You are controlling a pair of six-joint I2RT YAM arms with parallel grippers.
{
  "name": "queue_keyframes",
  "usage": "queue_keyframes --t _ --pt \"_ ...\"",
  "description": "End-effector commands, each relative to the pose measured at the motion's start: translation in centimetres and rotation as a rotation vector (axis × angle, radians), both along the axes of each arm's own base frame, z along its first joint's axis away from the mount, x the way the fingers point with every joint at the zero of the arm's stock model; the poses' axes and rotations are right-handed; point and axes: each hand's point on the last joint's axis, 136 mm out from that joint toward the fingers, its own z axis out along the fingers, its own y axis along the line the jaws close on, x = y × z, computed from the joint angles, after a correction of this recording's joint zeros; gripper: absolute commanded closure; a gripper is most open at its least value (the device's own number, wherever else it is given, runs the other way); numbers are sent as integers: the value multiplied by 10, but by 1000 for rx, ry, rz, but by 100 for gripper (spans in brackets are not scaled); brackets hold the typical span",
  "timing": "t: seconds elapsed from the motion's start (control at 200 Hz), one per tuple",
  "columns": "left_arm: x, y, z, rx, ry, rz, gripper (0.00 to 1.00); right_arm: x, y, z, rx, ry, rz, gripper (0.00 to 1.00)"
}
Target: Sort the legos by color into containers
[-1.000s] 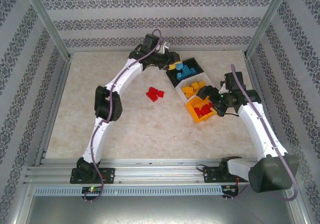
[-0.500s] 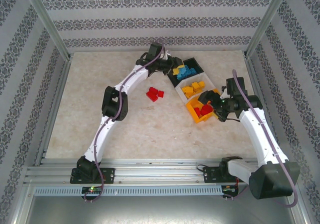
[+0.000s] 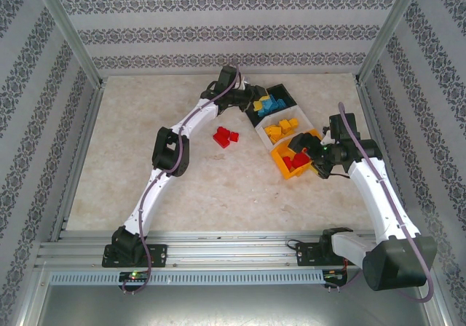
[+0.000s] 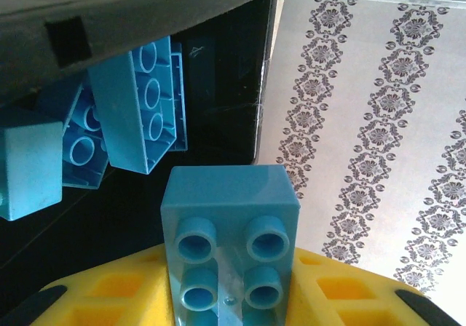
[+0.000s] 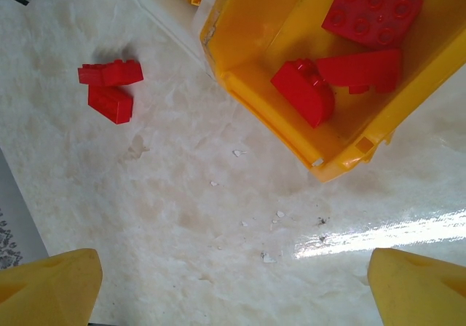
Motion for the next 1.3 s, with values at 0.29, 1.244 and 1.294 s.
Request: queue_keyframes --t 0.29,1.244,1.294 --pt "2 -6 2 1 -42 -1 61 -1 -1 -5 9 25 6 5" --pt "-53 61 36 387 -165 -137 35 13 26 -13 27 29 67 2" --pt "-65 78 37 467 -178 -151 34 16 34 -15 12 34 93 2"
